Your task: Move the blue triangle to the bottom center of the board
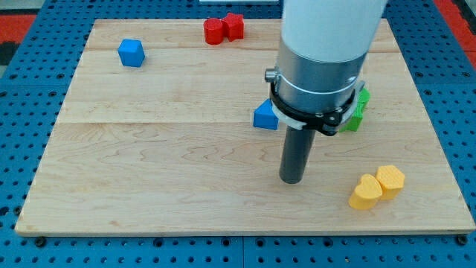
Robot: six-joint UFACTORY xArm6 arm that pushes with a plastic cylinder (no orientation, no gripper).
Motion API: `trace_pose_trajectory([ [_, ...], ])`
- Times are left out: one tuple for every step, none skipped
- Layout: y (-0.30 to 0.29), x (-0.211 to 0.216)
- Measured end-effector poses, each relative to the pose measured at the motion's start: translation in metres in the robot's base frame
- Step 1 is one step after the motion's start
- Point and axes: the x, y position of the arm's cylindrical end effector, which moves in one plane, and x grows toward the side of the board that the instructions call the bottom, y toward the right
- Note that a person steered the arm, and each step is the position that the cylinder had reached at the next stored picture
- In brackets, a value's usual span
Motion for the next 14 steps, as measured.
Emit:
trace_pose_trajectory([
  [-0.007,0.0],
  [-0.011,0.0],
  [-0.015,0.0],
  [-0.016,0.0],
  [-0.017,0.0],
  [-0.017,-0.002],
  [-0.026,-0.02],
  [-0.025,-0.036],
  [0.0,-0.054],
  [-0.004,-0.089],
  [-0.017,-0.122],
  [-0.048,-0.152],
  [-0.051,-0.183],
  [-0.026,-0.212],
])
